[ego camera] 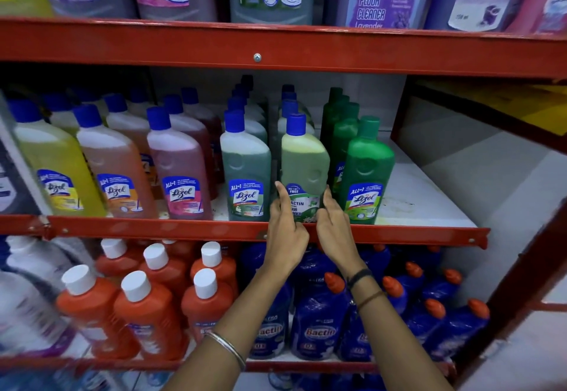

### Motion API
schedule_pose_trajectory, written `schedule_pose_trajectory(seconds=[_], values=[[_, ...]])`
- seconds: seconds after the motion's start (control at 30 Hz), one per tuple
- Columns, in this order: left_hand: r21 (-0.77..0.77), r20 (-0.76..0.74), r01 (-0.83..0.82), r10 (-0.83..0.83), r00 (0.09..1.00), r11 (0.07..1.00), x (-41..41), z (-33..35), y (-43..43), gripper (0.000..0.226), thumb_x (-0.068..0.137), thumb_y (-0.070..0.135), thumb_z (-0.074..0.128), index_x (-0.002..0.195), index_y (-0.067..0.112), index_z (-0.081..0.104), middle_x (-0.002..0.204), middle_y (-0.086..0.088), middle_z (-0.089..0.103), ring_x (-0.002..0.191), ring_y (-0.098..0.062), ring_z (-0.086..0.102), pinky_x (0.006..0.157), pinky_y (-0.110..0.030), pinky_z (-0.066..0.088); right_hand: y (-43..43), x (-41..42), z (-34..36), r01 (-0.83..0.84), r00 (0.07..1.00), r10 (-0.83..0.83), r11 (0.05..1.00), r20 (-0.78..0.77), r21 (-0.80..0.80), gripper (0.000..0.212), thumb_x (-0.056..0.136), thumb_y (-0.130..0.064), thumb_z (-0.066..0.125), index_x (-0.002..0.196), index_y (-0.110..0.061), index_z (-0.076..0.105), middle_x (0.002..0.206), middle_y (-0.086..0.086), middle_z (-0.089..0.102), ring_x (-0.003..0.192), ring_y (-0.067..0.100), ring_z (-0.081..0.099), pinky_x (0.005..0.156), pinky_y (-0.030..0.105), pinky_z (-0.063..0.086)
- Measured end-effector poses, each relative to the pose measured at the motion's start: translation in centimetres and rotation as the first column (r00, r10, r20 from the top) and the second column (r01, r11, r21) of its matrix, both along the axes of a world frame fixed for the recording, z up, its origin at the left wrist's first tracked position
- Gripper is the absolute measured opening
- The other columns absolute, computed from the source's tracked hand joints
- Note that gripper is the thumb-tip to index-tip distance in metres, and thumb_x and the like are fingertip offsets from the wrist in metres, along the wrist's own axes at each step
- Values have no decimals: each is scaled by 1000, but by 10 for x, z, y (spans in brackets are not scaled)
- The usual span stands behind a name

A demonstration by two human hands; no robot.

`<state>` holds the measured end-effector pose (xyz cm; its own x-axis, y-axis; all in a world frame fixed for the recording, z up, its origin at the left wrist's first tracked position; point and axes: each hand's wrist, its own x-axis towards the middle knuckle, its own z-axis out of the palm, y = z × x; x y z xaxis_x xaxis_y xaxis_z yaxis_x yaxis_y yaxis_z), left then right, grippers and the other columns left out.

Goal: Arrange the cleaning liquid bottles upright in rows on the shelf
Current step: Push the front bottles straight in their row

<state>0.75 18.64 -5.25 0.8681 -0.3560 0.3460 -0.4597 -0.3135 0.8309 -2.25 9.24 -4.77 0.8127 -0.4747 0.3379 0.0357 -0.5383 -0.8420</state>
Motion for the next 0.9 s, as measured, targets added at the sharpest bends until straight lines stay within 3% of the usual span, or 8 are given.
schedule_pose_trajectory(seconds=[0.13,0.2,0.27,0.33,0.4,0.5,0.63,0.9], values=[[-10,-7,33,-33,999,999,-1,2,2,82,84,-5,37,146,21,-9,150,-10,25,131,-22,36,96,-17,25,0,0,0,-20,999,20,1000,-29,9,57,95,-17,35,149,-10,16,150,10,34,120,16,45,99,26,36],[-69,9,-2,3,1000,998,-5,2,9,78,83,-7,39,148,18,4,150,-8,28,135,-17,32,103,-14,24,7,-2,-3,55,998,-55,998,-14,15,57,95,-22,38,148,-11,19,153,9,31,135,20,35,111,28,27],[-199,71,-101,117,991,975,-9,0,21,68,81,-9,40,143,14,26,145,-10,37,134,-17,35,111,-23,28,26,-11,-8,197,971,-194,980,137,-8,52,95,-24,40,144,-11,29,150,6,33,136,16,30,112,24,22],[-337,147,-172,232,962,926,-6,-2,37,62,76,-8,39,135,11,38,138,-11,42,130,-19,40,111,-33,32,49,-19,-11,215,928,-184,975,323,-63,47,93,-24,41,138,-12,37,143,2,40,133,10,33,113,21,23],[-389,137,-199,270,953,900,7,-4,54,66,72,-2,36,136,13,35,142,-9,36,133,-21,35,114,-37,30,67,-17,-13,49,946,-2,989,325,-137,48,94,-24,40,140,-12,36,145,-3,38,136,4,29,113,13,18],[-340,61,-156,187,980,927,29,-3,75,74,73,5,35,145,15,19,150,-1,20,143,-19,19,119,-43,20,84,1,-12,-172,975,182,981,128,-87,60,94,-24,39,148,-16,17,157,-4,20,144,5,14,117,19,12],[-174,-1,-45,45,999,984,45,1,90,76,83,0,39,147,19,4,158,-3,10,143,-11,12,119,-33,14,94,25,-10,-137,991,137,990,-11,-42,62,95,-16,36,149,-9,5,160,7,11,146,14,11,116,20,9],[-87,16,16,-15,1000,996,53,-2,102,78,84,-4,39,147,23,1,156,-6,19,140,-13,21,109,-23,18,99,34,-5,-67,997,66,997,-43,-45,57,95,-15,33,149,-7,14,156,12,26,142,21,26,114,26,21]])
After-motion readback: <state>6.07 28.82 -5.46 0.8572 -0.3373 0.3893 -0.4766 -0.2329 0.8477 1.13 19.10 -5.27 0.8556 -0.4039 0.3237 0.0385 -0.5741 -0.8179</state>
